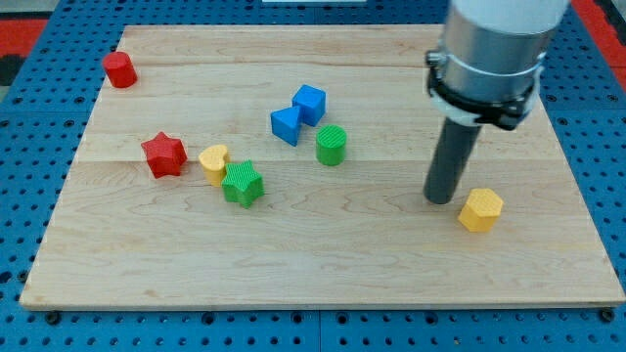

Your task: Push the red star closer to the yellow blocks

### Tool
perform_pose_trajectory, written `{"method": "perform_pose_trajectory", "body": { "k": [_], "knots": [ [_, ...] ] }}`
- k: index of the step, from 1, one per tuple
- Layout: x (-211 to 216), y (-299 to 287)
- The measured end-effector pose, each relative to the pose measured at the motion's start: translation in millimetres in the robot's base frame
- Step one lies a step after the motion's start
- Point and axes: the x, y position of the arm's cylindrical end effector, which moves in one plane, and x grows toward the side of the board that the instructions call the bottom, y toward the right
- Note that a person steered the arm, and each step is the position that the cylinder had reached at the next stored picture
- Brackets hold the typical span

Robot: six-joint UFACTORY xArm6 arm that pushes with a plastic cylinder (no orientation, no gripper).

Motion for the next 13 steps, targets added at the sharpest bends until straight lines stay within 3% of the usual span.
{"method": "perform_pose_trajectory", "body": {
  "k": [1,2,3,4,5,6,7,9,11,13],
  "knots": [
    [14,35],
    [20,-6],
    [56,-112],
    [83,-258],
    [50,-358],
    [-4,-374],
    [-22,-374],
    [-37,-367],
    [-74,-325],
    [-73,-273]
  ]
}}
